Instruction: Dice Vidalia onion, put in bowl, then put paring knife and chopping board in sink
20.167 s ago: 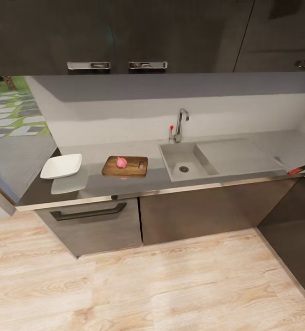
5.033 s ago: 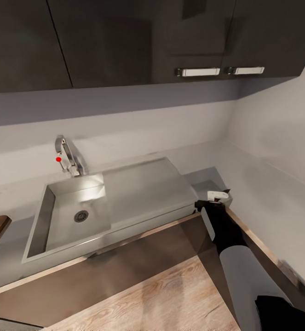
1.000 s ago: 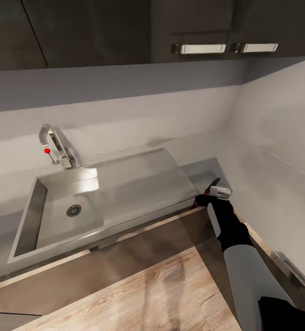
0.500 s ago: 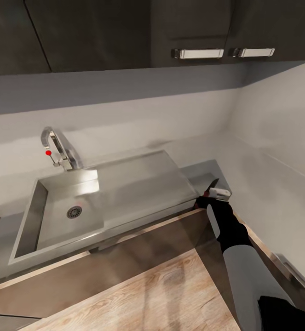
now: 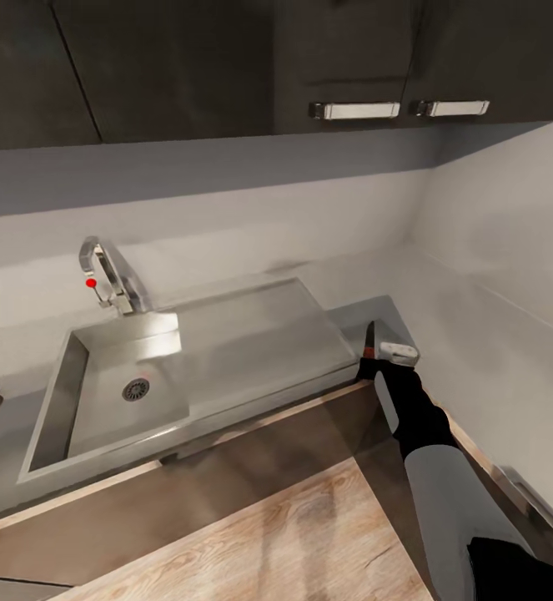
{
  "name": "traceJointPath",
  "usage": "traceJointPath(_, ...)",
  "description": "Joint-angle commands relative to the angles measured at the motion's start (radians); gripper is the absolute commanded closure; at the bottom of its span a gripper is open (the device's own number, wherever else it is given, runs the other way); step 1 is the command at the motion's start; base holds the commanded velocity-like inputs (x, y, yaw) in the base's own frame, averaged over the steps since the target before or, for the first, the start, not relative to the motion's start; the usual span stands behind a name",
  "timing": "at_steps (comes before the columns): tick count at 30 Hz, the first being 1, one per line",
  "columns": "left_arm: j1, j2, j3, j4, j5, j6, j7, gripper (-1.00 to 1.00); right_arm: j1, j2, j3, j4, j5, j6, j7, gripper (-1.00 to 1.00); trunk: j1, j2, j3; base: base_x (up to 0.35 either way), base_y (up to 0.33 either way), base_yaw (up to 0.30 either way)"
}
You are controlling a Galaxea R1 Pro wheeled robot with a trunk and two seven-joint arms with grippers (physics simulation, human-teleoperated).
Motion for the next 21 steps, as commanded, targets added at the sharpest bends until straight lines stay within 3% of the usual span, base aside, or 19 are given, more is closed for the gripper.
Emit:
traceJointPath(1,0.0,0.0,-0.002,-0.002,0.003,-0.001,0.001,-1.0,-0.001,0.001,-0.002,-0.001,0.005,0.006,0.001,1.0,0.001,-0.002,0.0,0.0,0.0,0.0)
traceJointPath(16,0.0,0.0,-0.002,-0.002,0.003,-0.001,0.001,-1.0,-0.001,0.009,0.001,-0.083,0.005,0.012,-0.003,1.0,0.001,-0.002,0.024,-0.003,0.001,0.0)
traceJointPath(21,0.0,0.0,-0.002,-0.003,0.003,-0.001,0.001,-1.0,-0.001,0.013,0.003,-0.12,0.005,0.016,-0.004,1.0,0.001,-0.002,0.032,-0.151,0.12,0.001)
